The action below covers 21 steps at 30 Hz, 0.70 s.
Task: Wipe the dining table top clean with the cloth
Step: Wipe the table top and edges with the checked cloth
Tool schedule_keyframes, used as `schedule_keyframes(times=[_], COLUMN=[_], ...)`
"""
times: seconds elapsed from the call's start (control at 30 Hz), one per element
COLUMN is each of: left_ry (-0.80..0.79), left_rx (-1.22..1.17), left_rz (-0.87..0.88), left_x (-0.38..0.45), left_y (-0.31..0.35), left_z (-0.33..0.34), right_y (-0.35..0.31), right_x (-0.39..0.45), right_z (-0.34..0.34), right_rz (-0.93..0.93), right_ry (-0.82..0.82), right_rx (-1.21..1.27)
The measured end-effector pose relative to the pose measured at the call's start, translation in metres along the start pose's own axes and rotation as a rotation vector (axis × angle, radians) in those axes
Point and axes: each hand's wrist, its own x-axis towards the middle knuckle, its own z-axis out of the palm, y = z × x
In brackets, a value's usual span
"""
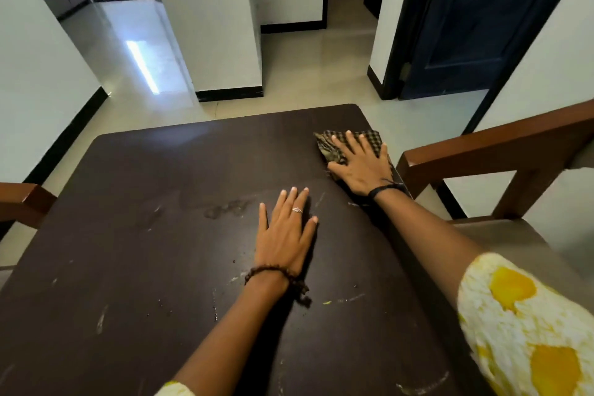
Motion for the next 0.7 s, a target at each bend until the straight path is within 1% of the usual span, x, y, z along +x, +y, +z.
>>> schedule_keyframes(times=[0.07, 0.17, 0.23, 0.33, 0.43, 0.57, 0.63, 0.7], left_ry=[-0.014, -0.024, -0.017, -0.011, 0.008, 0.025, 0.042, 0.083], left_rx=[0.107, 0.1, 0.104, 0.121, 0.106, 0.088, 0.019, -0.207], left_rz=[-0.013, -0.025, -0.026, -0.026, -0.014, -0.011, -0.008, -0.032], left_x=[-0.003, -0.003, -0.002, -0.003, -0.001, 0.0, 0.0, 0.0], left_y=[0.0, 0.0, 0.0, -0.002, -0.002, -0.002, -0.001, 0.0], left_z=[0.005, 0.007, 0.007, 0.008, 0.009, 0.009, 0.008, 0.0], right_y=[0.008, 0.018, 0.019, 0.014, 0.015, 0.024, 0.028, 0.028], right_x=[-0.026, -0.06, -0.057, -0.029, -0.012, -0.038, -0.063, -0.082], right_z=[0.004, 0.012, 0.01, 0.001, -0.003, 0.005, 0.009, 0.01], right_rz=[-0.022, -0.029, 0.003, 0.067, 0.085, 0.043, 0.036, 0.042], right_ry=[0.048, 0.11, 0.085, 0.043, 0.019, 0.059, 0.085, 0.081], right_rx=[-0.013, -0.059, -0.083, -0.062, -0.059, -0.064, -0.074, -0.092])
